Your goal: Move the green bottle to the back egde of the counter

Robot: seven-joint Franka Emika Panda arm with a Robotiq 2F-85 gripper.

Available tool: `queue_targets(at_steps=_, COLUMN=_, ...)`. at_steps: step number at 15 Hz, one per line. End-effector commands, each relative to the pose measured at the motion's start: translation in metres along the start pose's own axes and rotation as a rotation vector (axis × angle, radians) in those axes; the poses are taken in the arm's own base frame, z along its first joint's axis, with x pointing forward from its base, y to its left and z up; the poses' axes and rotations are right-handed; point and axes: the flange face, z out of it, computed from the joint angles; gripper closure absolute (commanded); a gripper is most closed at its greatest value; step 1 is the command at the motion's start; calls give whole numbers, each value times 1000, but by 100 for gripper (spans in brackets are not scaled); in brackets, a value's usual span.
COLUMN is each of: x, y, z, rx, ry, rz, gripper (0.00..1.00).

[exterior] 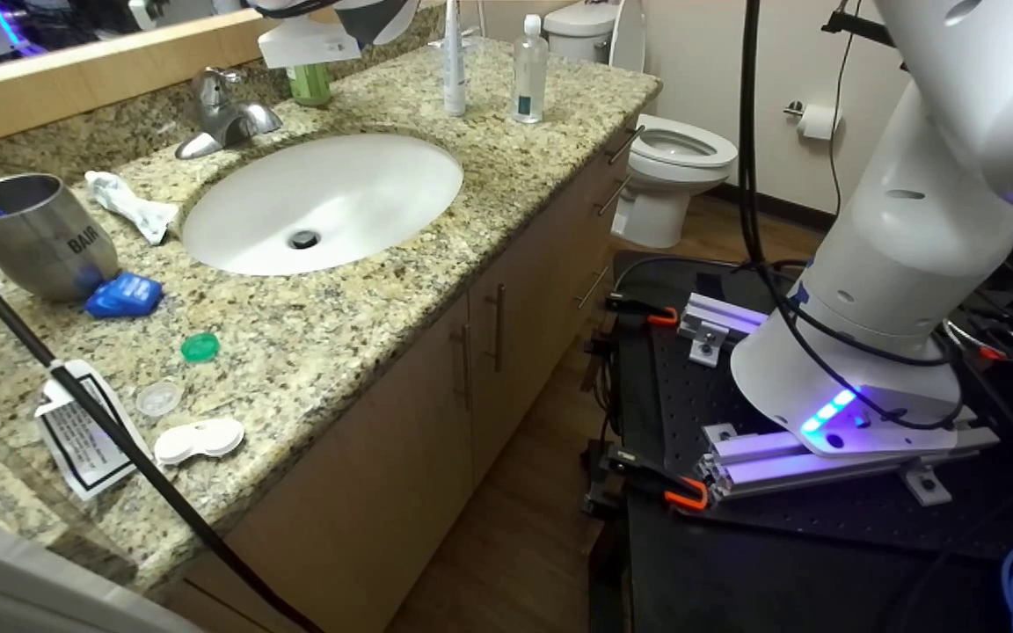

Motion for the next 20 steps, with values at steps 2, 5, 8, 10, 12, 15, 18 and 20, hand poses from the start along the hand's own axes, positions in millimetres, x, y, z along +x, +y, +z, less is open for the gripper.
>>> queue_targets(at_steps=2, x=-9, y=2, z=-6, rx=20, ry=-24, rz=-19, gripper=68)
queue_targets(at_steps=5, x=-9, y=1, z=-7, rx=20, ry=-26, rz=-20, gripper=89)
queue_targets(at_steps=8, x=-7, y=3, z=-8, rx=24, ry=-50, rz=-18, gripper=100)
queue_targets(at_steps=10, x=-4, y=5, z=-11, rx=34, ry=-80, rz=-19, gripper=96)
queue_targets(at_steps=12, x=12, y=14, z=-24, rx=70, ry=-138, rz=-72, gripper=96)
queue_targets(at_steps=15, x=41, y=38, z=-53, rx=173, ry=-200, rz=-133, gripper=96)
queue_targets(at_steps=18, x=63, y=70, z=-73, rx=282, ry=-269, rz=-185, gripper=96)
queue_targets(at_steps=20, x=70, y=88, z=-92, rx=359, ry=-306, rz=-230, gripper=96)
